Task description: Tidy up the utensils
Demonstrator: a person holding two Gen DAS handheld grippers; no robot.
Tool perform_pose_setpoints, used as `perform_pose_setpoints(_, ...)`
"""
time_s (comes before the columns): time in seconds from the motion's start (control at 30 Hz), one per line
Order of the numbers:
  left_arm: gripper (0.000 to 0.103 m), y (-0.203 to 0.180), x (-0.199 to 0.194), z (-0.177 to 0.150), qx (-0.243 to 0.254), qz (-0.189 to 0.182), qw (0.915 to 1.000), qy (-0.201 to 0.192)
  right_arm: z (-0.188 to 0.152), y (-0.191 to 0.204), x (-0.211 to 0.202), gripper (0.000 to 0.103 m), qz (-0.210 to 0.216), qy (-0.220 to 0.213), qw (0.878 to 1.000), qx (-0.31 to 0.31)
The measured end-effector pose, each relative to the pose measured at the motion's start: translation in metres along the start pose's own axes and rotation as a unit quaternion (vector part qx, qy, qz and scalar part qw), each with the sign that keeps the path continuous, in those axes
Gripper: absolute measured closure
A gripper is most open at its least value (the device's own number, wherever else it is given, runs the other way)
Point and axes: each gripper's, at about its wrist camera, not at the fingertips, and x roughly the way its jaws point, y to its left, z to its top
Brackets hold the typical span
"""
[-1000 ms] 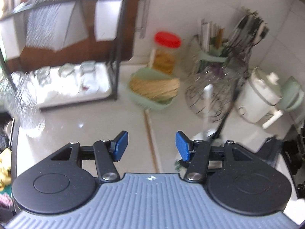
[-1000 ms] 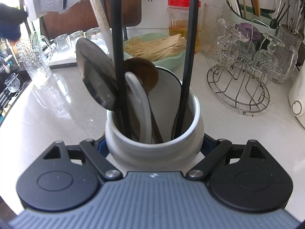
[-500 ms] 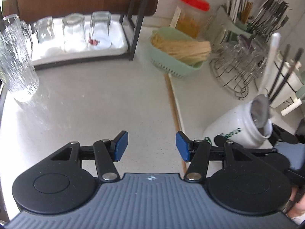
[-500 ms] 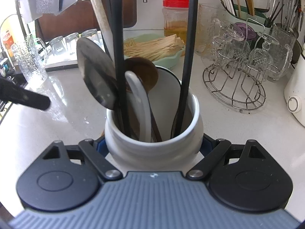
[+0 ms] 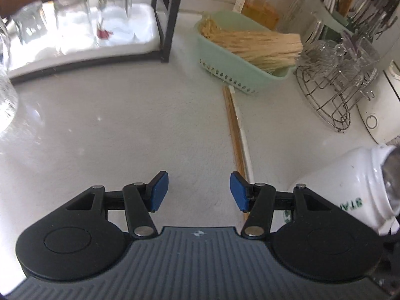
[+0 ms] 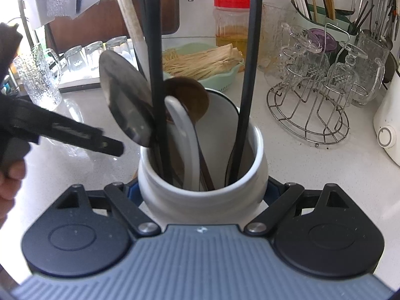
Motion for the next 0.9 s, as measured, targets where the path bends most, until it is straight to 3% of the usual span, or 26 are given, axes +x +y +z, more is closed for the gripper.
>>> perform_pose_setpoints(0.33, 0.067, -0.031, 0.017, 0.006, 0.062, 0.018, 0.9974, -0.033, 0.0, 0.0, 0.0, 0.012, 0.0, 0.002, 1.0, 0.003)
perform_pose_setpoints(0.63, 0.068, -0.036, 0.016, 0.007, 0.066, -0.011, 0.997, -0.039, 0.001, 0.0, 0.0, 0.011, 0.002, 0.002, 1.0, -0.001)
perform_pose_setpoints(0.9, 0.079, -0.035, 0.016, 0.001, 0.078, 0.017, 0.9955, -0.051, 0.0, -0.001, 0.001, 0.011, 0.005, 0.0, 1.0, -0.003)
